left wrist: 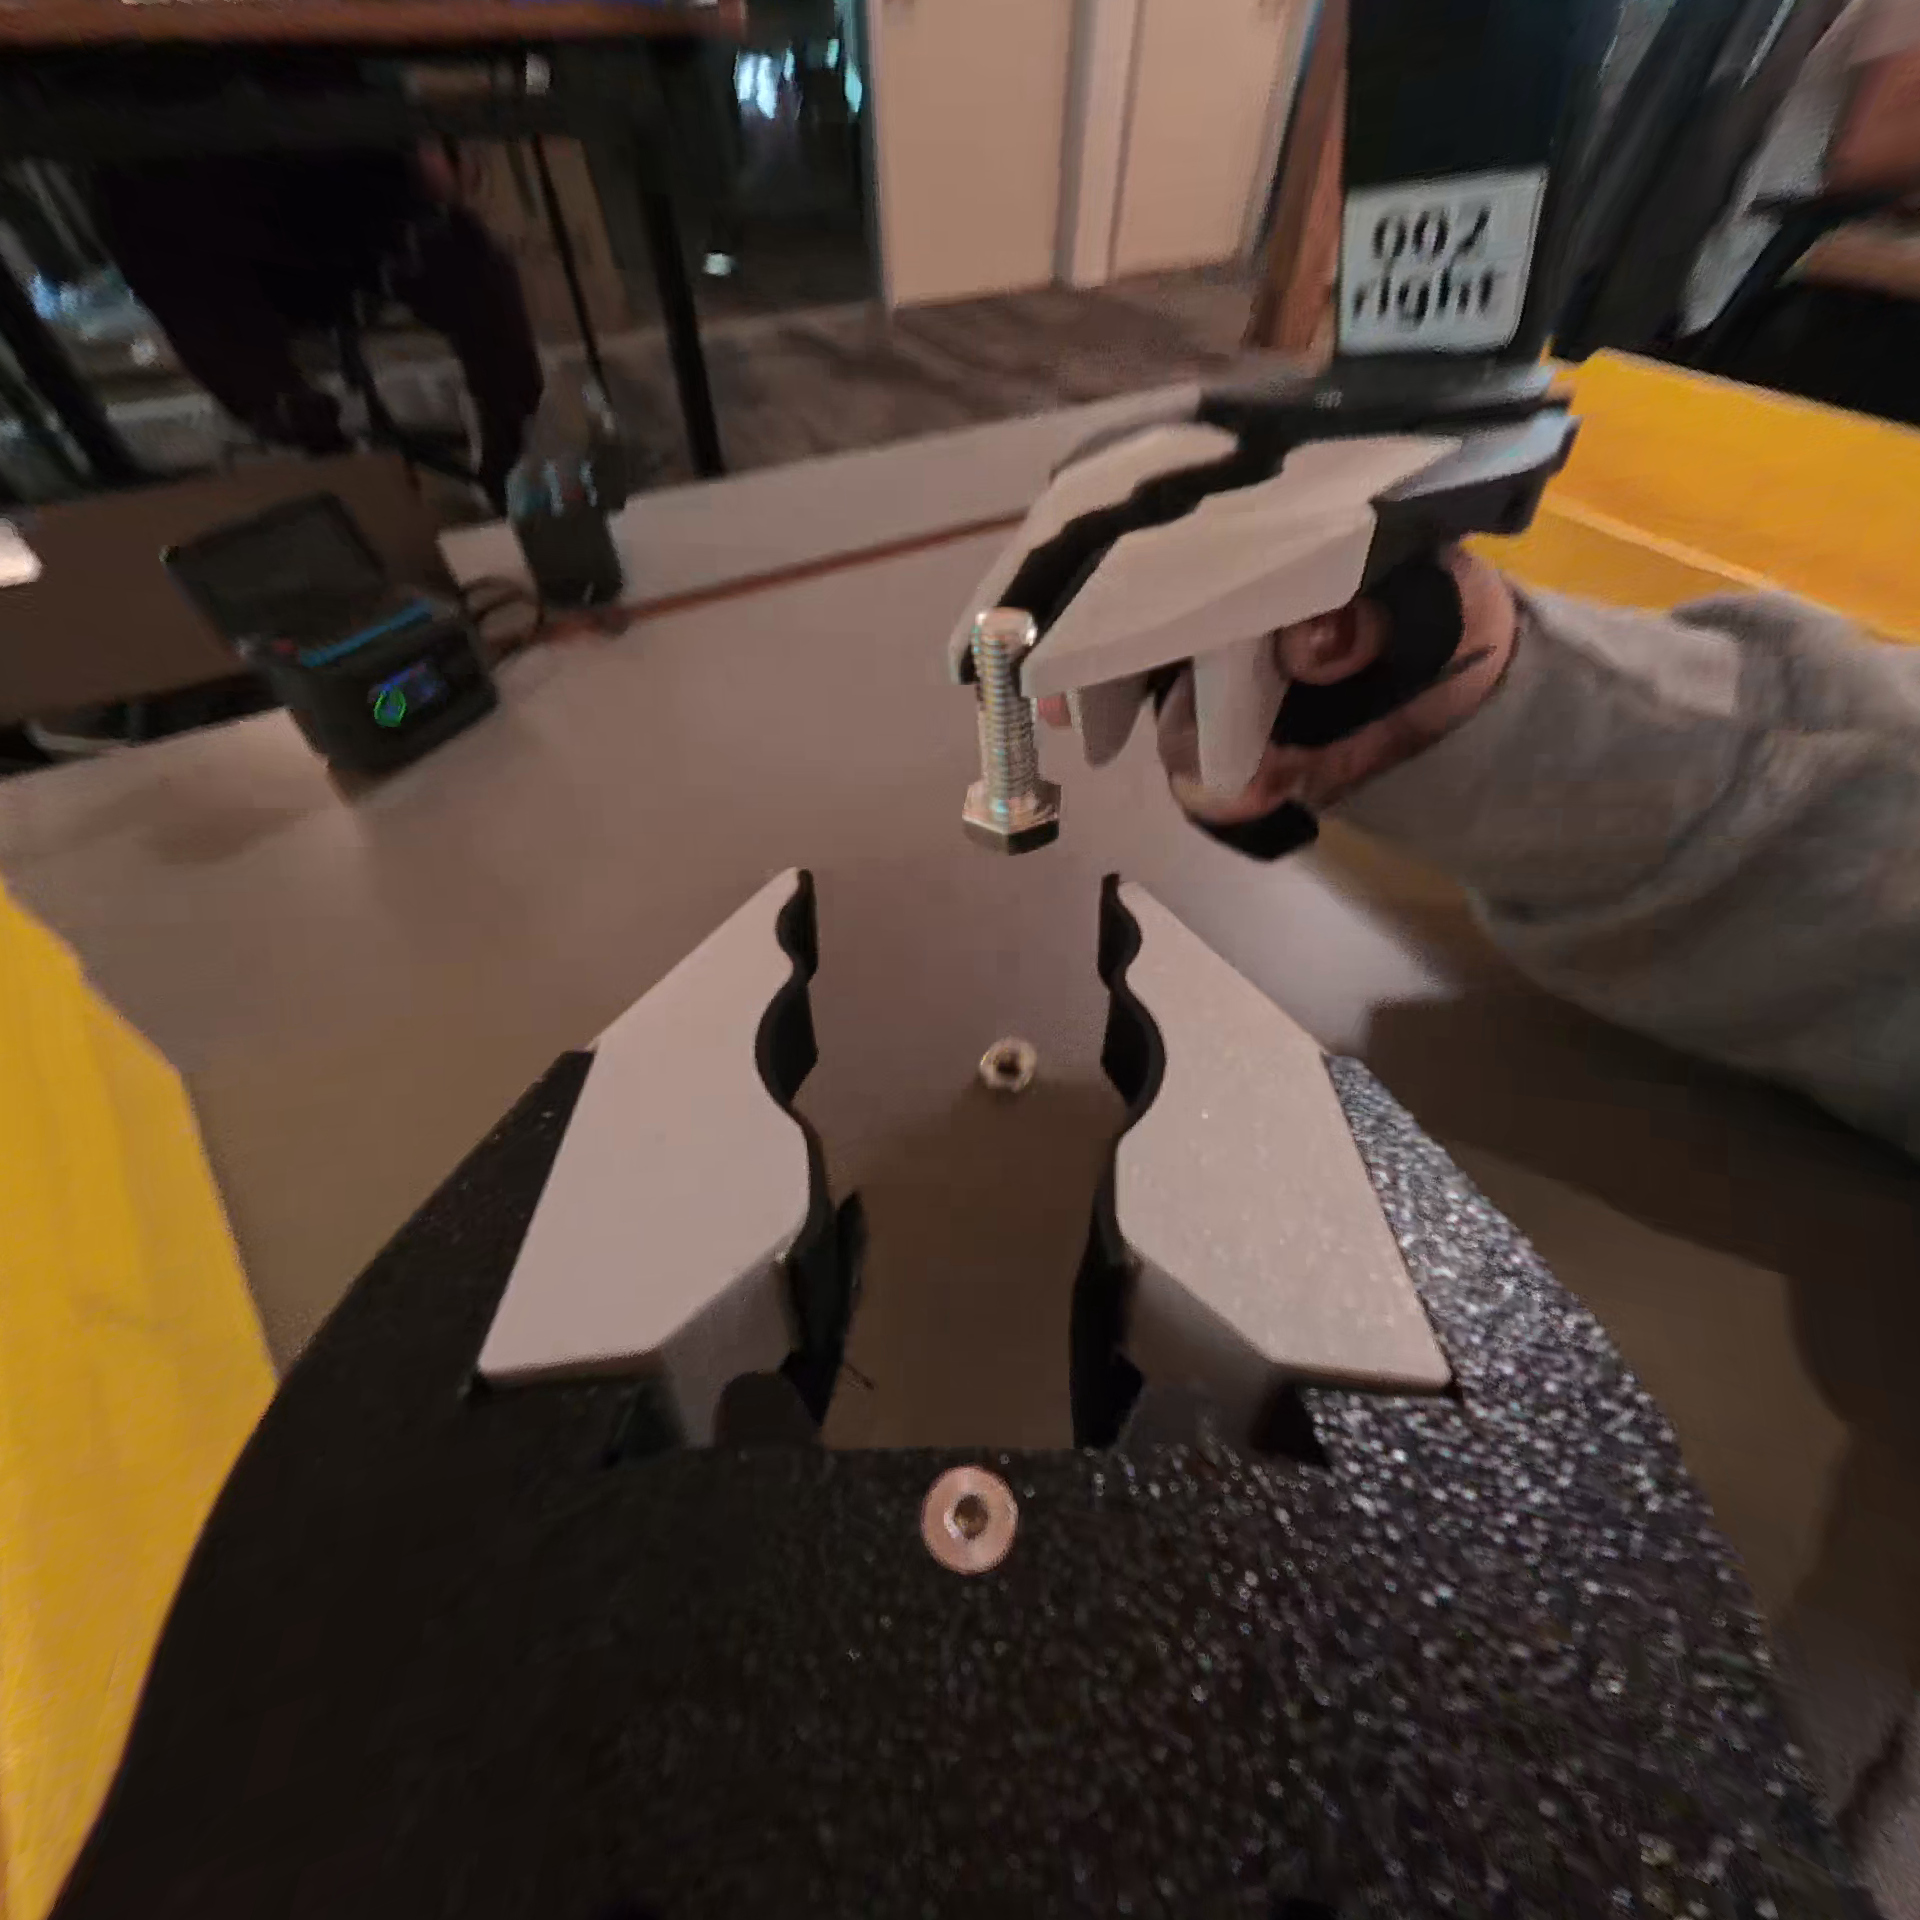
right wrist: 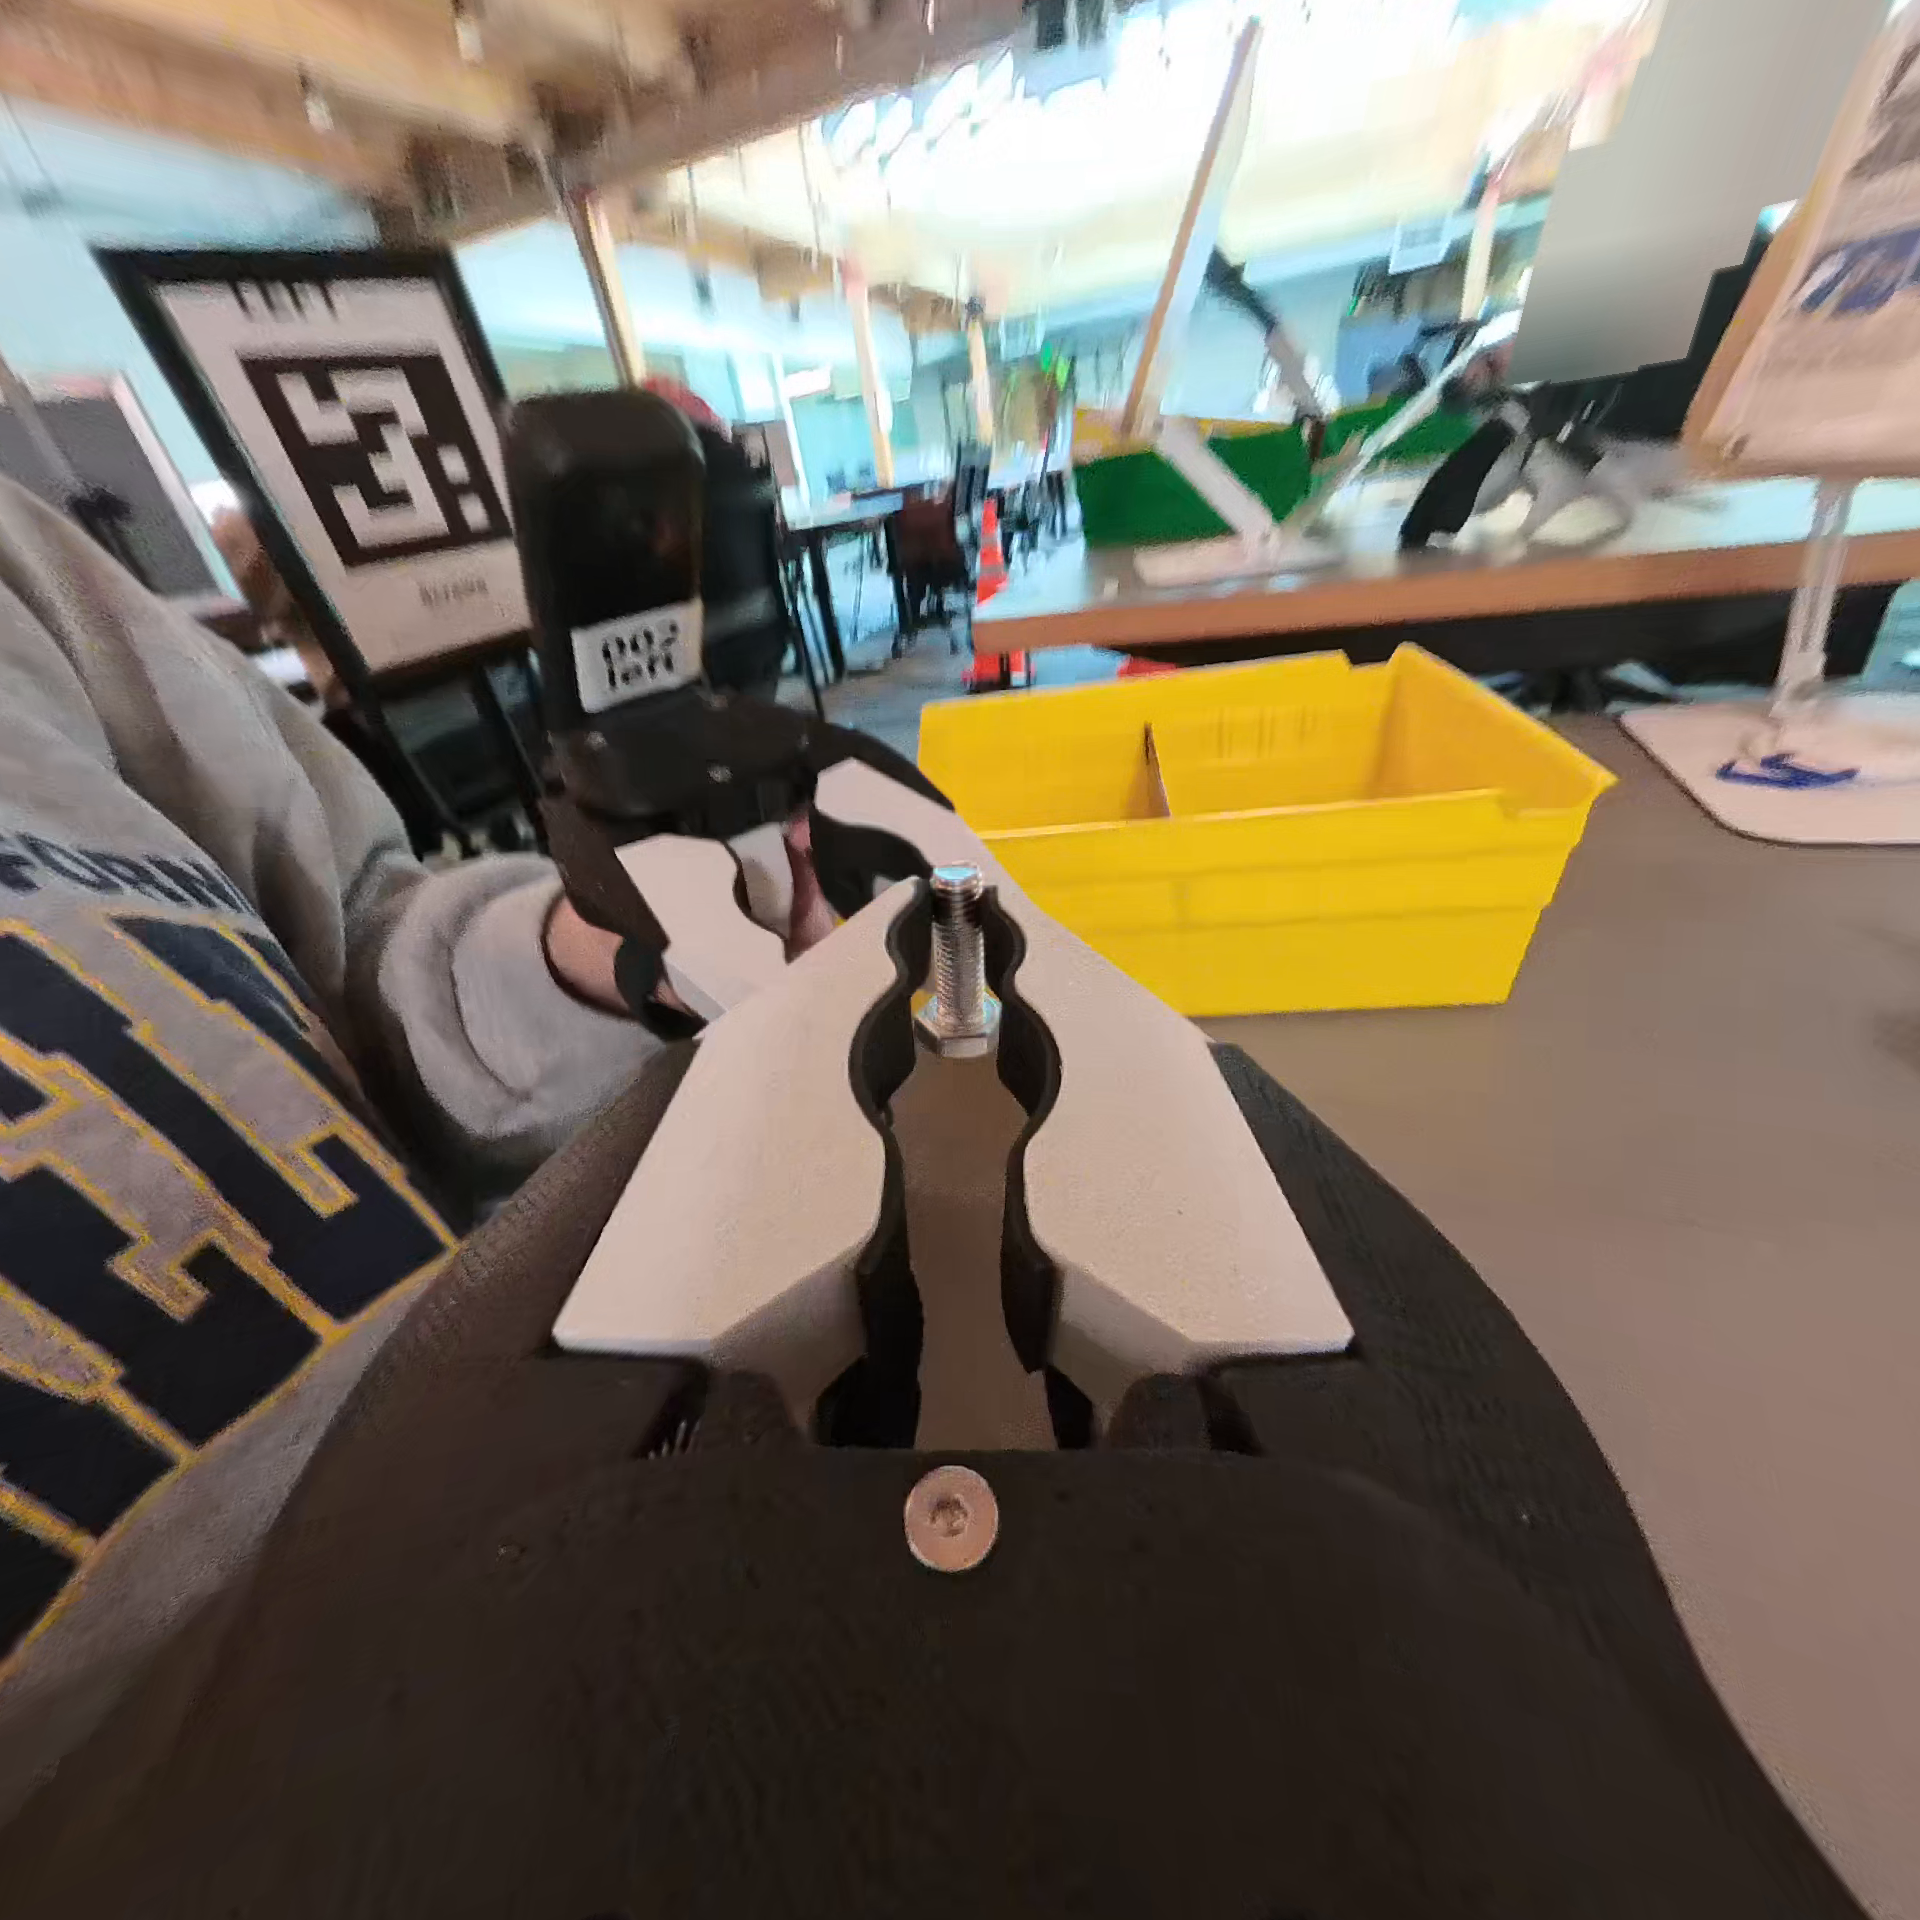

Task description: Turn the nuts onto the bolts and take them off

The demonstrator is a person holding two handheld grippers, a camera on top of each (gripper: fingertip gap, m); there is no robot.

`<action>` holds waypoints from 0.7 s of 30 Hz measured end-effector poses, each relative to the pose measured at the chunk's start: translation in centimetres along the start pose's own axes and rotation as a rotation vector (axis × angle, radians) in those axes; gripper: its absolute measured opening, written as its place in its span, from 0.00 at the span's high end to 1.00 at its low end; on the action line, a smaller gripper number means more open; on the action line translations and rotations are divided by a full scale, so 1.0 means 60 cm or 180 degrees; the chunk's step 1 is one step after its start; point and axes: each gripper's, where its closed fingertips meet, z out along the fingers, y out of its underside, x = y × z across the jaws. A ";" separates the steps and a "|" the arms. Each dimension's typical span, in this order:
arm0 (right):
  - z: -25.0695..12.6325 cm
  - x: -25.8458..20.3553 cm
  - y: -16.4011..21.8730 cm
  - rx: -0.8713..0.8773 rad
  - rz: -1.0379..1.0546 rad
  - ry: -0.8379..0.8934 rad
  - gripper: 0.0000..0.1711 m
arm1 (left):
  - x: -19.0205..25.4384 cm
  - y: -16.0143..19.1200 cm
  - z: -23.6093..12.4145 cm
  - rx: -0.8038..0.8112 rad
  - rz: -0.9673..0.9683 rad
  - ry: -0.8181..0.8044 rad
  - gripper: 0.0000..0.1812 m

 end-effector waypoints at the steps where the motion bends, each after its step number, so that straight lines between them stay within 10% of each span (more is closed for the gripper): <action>1: -0.007 -0.008 -0.005 0.0139 0.0020 0.0003 0.96 | 0.011 -0.010 0.004 0.0116 0.0053 0.0072 0.75; 12: -0.045 -0.059 -0.017 0.0624 0.0142 -0.0380 0.96 | 0.087 -0.033 0.009 0.0362 0.0269 0.0727 0.91; 16: -0.056 -0.021 -0.005 0.0551 0.0173 0.0127 0.89 | 0.042 -0.034 0.000 0.0421 0.0372 0.0196 0.91; 21: -0.072 0.045 0.186 -0.1581 0.0065 0.0999 0.77 | -0.014 -0.045 -0.034 0.0760 0.0235 -0.0299 0.91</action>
